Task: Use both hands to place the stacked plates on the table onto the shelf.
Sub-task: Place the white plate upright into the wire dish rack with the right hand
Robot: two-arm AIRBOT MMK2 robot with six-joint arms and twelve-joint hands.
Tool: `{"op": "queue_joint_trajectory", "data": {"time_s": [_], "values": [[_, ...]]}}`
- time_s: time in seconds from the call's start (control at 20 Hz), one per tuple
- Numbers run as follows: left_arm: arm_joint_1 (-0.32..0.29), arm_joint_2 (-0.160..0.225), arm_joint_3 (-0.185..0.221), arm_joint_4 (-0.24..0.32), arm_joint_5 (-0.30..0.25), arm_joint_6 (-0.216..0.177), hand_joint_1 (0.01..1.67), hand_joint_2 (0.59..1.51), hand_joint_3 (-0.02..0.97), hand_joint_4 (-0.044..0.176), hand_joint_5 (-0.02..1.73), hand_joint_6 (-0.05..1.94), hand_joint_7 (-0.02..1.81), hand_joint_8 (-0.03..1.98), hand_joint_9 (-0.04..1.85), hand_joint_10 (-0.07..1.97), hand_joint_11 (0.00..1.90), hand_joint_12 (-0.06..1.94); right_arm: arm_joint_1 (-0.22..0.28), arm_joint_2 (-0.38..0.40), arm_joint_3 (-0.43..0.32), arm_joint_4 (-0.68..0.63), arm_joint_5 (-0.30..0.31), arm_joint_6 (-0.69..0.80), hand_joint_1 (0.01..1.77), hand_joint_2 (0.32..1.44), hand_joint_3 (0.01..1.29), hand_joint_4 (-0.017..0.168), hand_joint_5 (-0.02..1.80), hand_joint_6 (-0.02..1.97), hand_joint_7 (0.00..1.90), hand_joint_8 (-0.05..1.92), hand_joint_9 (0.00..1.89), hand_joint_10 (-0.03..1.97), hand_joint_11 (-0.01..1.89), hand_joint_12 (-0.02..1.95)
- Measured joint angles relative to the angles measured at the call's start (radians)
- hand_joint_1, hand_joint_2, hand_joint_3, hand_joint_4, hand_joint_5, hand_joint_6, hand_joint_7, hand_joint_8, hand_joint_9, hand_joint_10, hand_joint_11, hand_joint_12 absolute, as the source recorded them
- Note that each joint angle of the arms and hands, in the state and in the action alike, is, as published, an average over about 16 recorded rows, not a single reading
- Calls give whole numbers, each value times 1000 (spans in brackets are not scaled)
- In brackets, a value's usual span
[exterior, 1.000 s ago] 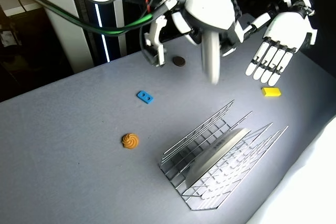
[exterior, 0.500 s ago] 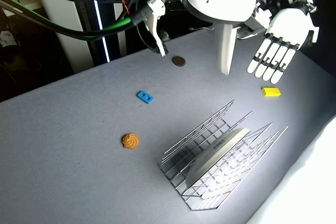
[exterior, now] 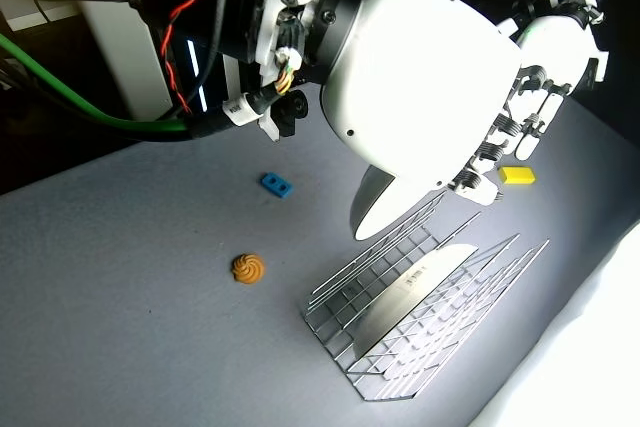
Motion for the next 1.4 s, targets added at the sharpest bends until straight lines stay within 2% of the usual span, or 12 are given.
{"op": "queue_joint_trajectory", "data": {"time_s": [0.15, 0.5, 0.7, 0.95, 1.4], "values": [[-1, 0, -1, 0, 0, 0, 15, 1188, 14, -2, 22, 7, 20, 0, 21, 8, 16, 6, -5, 3, 16, -33, 34, 4, 1356, 1041, 11, -6, 754, 1093, 940, 1005, 851, 1386, 521, 1403], [-3, 1, -3, 0, -1, 0, 16, 1187, 14, -3, 23, 7, 19, 0, 20, 8, 17, 5, -22, 10, 38, -146, 163, 27, 1356, 1054, 11, -8, 757, 1098, 946, 1004, 843, 1384, 517, 1410], [-4, 1, -4, 0, -1, 0, 16, 1188, 14, -3, 21, 7, 20, -1, 20, 8, 16, 6, -32, 12, 41, -197, 198, 50, 1356, 1064, 10, -8, 757, 1088, 951, 1008, 841, 1379, 520, 1421], [-5, 1, -4, 0, -1, 0, 16, 1188, 14, -3, 20, 7, 21, -1, 20, 9, 16, 6, -42, 13, 43, -214, 192, 70, 1357, 1074, 9, -8, 756, 1070, 957, 1008, 837, 1373, 526, 1433], [-5, 1, -8, 4, -1, 0, 16, 1188, 14, -3, 21, 7, 22, 0, 19, 9, 16, 6, -69, 11, 44, -195, 103, 98, 1357, 1079, 10, -8, 749, 1043, 958, 1009, 839, 1378, 523, 1450]]}}
